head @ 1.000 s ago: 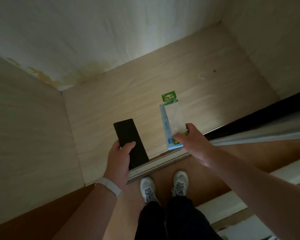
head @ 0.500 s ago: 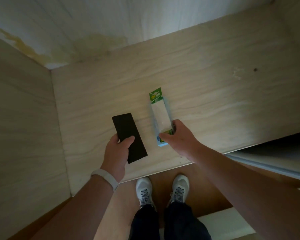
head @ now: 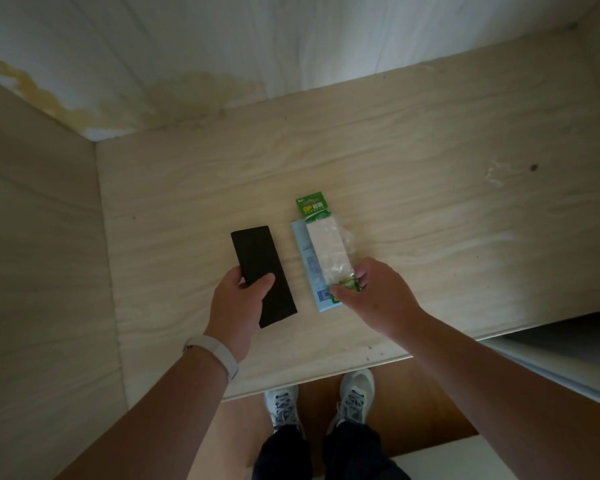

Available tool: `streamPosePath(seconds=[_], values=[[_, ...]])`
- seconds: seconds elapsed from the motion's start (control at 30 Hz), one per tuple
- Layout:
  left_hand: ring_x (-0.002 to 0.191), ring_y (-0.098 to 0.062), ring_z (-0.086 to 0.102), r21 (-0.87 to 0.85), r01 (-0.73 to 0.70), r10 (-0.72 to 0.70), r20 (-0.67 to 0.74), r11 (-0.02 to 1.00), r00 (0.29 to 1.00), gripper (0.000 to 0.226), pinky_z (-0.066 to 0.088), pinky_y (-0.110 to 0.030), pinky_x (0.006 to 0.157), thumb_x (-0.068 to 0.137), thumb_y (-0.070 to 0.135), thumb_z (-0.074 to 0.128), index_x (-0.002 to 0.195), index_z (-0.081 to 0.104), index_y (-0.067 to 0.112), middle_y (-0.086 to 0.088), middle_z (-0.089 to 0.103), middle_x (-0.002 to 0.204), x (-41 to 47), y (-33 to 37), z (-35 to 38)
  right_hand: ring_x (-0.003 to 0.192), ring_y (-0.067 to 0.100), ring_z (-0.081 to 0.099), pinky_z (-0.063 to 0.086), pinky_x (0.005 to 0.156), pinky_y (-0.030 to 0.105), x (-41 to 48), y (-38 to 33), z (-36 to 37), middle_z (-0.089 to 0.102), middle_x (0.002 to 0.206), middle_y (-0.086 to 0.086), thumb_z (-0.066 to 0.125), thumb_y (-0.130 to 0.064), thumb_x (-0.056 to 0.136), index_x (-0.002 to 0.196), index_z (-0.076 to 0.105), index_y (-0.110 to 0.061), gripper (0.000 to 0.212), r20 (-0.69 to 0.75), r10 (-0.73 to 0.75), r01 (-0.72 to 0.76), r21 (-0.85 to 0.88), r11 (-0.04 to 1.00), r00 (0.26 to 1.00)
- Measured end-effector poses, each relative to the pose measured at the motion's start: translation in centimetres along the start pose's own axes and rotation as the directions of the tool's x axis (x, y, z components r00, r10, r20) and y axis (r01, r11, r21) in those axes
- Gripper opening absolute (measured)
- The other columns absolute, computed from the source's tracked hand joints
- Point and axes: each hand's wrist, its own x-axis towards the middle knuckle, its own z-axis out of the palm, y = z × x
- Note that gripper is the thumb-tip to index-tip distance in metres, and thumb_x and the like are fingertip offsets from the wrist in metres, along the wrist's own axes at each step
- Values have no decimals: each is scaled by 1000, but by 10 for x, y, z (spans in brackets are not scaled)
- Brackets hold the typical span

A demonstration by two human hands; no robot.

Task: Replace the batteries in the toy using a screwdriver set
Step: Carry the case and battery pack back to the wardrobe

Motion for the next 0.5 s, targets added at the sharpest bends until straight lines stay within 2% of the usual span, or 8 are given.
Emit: streamPosePath(seconds=[0.17,0.3,0.4,0.5], values=[[79,-15,77,17,9,-9,2,1000,1000,20,59,-28,57,93,15,71,106,66,30,-1,77,99,2,0,-1,67,1,56,35,52,17,0,6,-1,60,74,-10,74,-44,81,77,50,-31,27,-4,13,-13,61,998,1000],[85,-18,76,53,14,-14,-1,998,1000,23,59,-28,59,93,17,71,113,66,27,-3,76,104,2,-1,-1,67,-15,54,38,58,5,-1,13,-9,58,68,-12,76,-32,82,74,51,-31,26,-47,-6,13,161,987,999],[82,-16,76,59,26,-25,-13,998,1000,26,58,-26,56,93,17,71,117,65,24,-3,75,104,1,-3,-1,62,-6,55,38,59,4,1,21,-19,59,70,-12,78,-29,82,77,53,-30,25,-118,31,-3,227,974,993],[85,-19,75,93,29,-27,-17,995,999,19,58,-28,57,93,18,72,108,66,28,-2,75,101,1,-4,-3,63,-7,54,36,59,2,4,33,-30,59,71,-13,78,-29,83,79,53,-31,25,-168,36,0,209,978,985]])
